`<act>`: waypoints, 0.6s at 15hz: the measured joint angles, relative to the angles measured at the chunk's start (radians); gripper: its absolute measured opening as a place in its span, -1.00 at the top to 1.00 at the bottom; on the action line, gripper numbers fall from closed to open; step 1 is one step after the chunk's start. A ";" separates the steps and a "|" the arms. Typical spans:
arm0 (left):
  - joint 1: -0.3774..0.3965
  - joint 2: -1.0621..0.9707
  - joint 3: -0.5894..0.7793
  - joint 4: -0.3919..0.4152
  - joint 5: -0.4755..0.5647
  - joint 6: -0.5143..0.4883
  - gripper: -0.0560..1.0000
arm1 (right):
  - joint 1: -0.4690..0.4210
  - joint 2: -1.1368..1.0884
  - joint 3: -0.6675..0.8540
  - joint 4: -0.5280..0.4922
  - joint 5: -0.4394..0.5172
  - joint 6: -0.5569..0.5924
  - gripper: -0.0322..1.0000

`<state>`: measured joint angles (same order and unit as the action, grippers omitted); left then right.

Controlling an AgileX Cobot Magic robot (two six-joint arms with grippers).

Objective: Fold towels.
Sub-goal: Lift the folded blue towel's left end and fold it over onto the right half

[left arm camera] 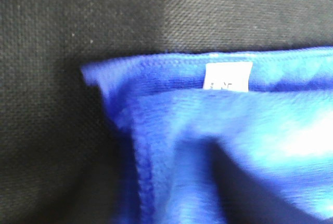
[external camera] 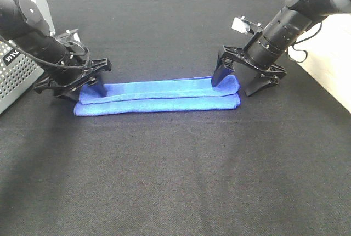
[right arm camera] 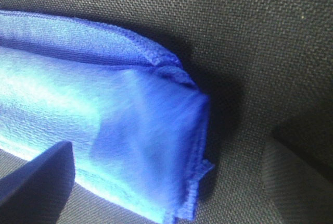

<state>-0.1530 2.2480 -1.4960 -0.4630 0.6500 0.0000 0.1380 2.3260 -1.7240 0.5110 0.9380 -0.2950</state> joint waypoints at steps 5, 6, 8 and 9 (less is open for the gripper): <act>0.024 -0.004 -0.071 0.040 0.105 0.011 0.78 | 0.000 0.000 0.000 -0.001 0.002 0.000 -0.84; 0.039 -0.017 -0.107 0.085 0.161 0.000 0.78 | 0.000 0.000 0.000 -0.001 0.008 0.002 -0.84; 0.052 -0.062 -0.200 0.214 0.290 -0.053 0.78 | 0.000 -0.005 0.000 -0.001 0.024 0.022 -0.84; 0.046 -0.076 -0.254 0.249 0.349 -0.075 0.78 | 0.000 -0.011 0.000 -0.002 0.026 0.028 -0.84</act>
<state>-0.1070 2.1720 -1.7500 -0.2140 0.9990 -0.0750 0.1380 2.3150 -1.7240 0.5090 0.9640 -0.2670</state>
